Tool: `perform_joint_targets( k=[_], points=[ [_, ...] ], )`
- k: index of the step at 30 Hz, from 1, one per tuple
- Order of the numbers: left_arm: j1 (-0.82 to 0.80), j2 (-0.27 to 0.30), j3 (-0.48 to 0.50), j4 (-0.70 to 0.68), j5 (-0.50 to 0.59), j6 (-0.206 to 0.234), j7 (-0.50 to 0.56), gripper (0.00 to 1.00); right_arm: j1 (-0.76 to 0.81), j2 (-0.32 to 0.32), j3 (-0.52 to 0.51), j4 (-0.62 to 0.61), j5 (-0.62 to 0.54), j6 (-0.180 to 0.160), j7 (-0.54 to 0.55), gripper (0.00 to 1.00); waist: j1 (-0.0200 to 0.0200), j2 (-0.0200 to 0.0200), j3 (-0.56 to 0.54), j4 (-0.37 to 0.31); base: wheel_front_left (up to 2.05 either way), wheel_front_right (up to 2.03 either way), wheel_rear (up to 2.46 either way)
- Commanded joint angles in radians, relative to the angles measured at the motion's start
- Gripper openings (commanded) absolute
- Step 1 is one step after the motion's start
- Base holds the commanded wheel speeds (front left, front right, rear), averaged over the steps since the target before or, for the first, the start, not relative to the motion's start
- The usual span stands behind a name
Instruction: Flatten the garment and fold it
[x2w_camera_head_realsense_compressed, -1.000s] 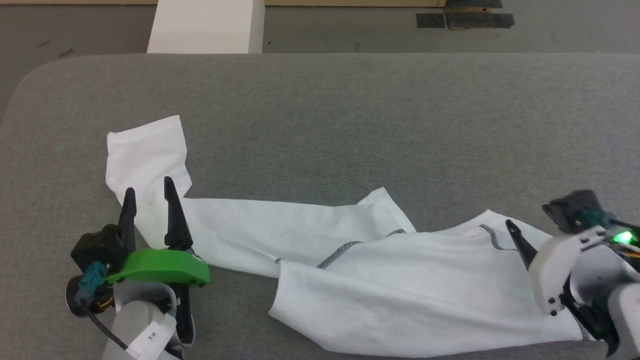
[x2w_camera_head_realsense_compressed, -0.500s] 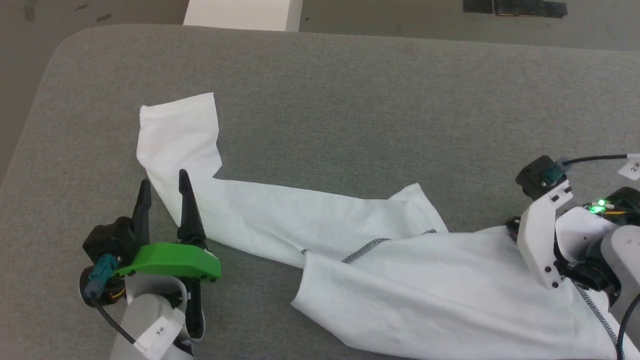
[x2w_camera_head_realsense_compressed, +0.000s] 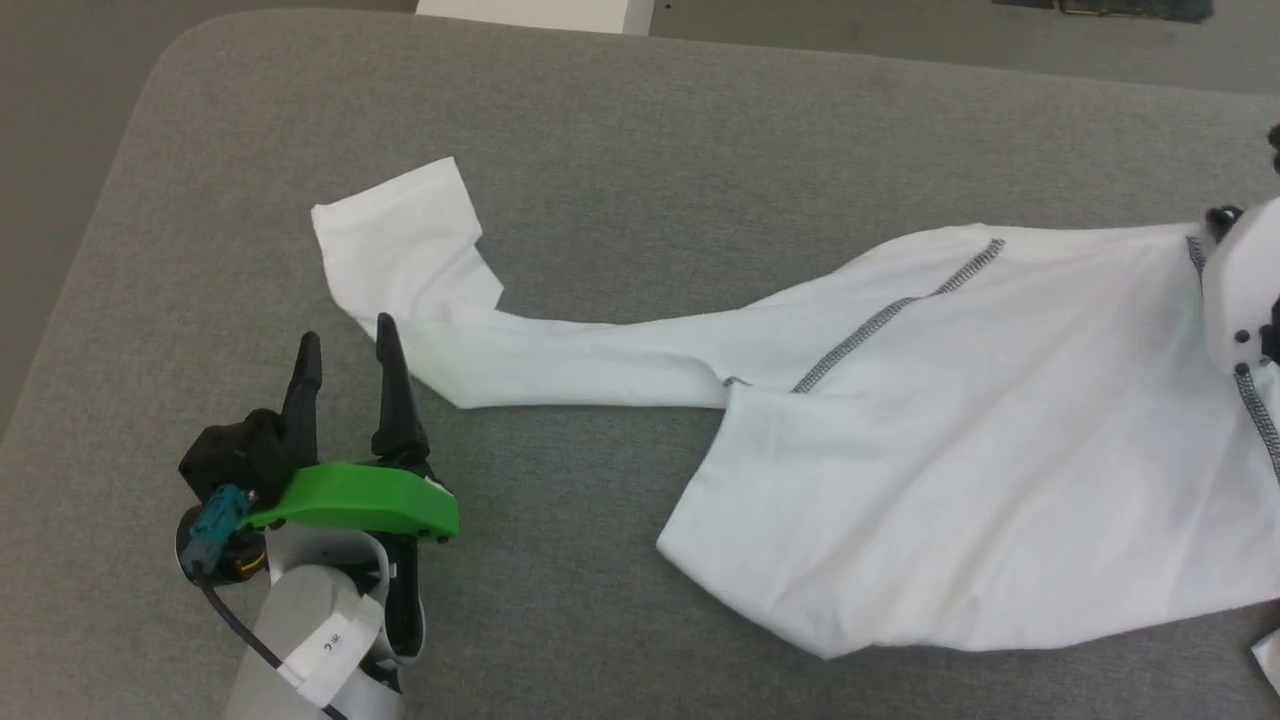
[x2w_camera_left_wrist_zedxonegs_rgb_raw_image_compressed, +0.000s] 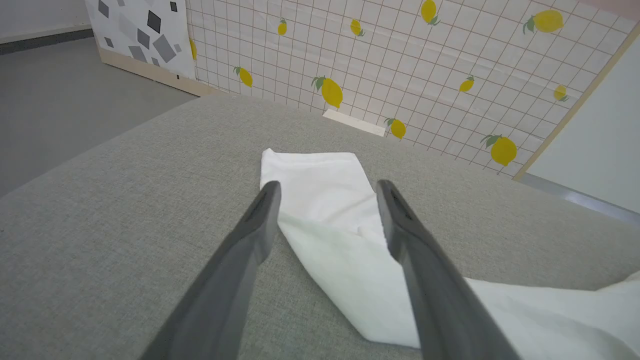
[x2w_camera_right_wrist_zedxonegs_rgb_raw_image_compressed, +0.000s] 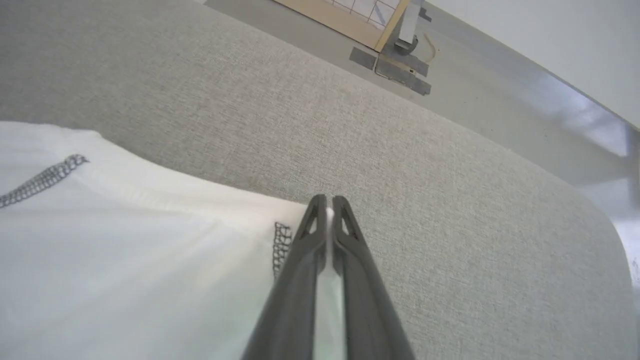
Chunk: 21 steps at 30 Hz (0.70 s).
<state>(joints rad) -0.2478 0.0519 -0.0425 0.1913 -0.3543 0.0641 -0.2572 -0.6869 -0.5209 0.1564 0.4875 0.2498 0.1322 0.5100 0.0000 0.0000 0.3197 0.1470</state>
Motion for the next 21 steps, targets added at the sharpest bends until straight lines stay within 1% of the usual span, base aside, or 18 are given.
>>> perform_joint_targets(
  k=[1,2,3,6,10,12,15,18,21],
  points=[
    [-0.014,-0.002,-0.001,0.002,-0.008,0.007,-0.005,1.0,-0.007,0.023,-0.017,0.025,-0.017,-0.002,-0.008,0.0,0.0,0.0,0.006,0.012,0.0,0.0,0.0],
    [-0.014,-0.002,-0.002,0.002,-0.01,0.008,-0.005,1.0,-0.003,0.039,-0.031,0.037,-0.024,-0.002,-0.01,0.36,0.0,0.0,0.005,0.013,0.0,0.0,0.0],
    [-0.014,-0.002,-0.003,0.003,-0.011,0.008,-0.005,1.0,0.005,0.055,-0.046,0.051,-0.03,-0.002,-0.011,1.0,0.0,0.0,0.005,0.013,0.0,0.0,0.0],
    [-0.011,-0.002,0.001,0.009,-0.008,0.006,-0.005,1.0,0.023,0.085,-0.073,0.062,-0.038,-0.002,-0.046,1.0,0.0,0.0,-0.001,0.007,0.0,0.0,0.0],
    [-0.007,-0.002,0.001,0.009,-0.001,0.001,-0.005,1.0,0.082,0.138,-0.154,0.024,-0.035,-0.002,-0.156,1.0,0.0,0.0,-0.03,-0.014,0.0,0.0,0.0],
    [-0.004,-0.002,-0.002,0.011,0.005,-0.006,-0.005,1.0,0.134,0.167,-0.189,-0.022,-0.041,-0.002,-0.221,1.0,0.0,0.0,-0.049,-0.028,0.0,0.0,0.0],
    [-0.003,-0.002,-0.021,0.016,0.021,-0.017,-0.005,1.0,0.239,0.226,-0.225,-0.129,-0.029,-0.002,-0.324,1.0,0.0,0.0,-0.083,-0.062,0.0,0.0,0.0],
    [-0.017,-0.002,-0.057,0.036,0.039,-0.036,-0.005,1.0,0.357,0.28,-0.227,-0.25,-0.033,-0.002,-0.405,1.0,0.0,0.0,-0.109,-0.102,0.0,0.0,0.0],
    [-0.058,-0.001,-0.1,0.07,0.059,-0.056,0.004,1.0,0.455,0.328,-0.214,-0.349,-0.05,-0.002,-0.459,1.0,0.0,0.0,-0.12,-0.143,0.0,0.0,0.0]
  ],
)
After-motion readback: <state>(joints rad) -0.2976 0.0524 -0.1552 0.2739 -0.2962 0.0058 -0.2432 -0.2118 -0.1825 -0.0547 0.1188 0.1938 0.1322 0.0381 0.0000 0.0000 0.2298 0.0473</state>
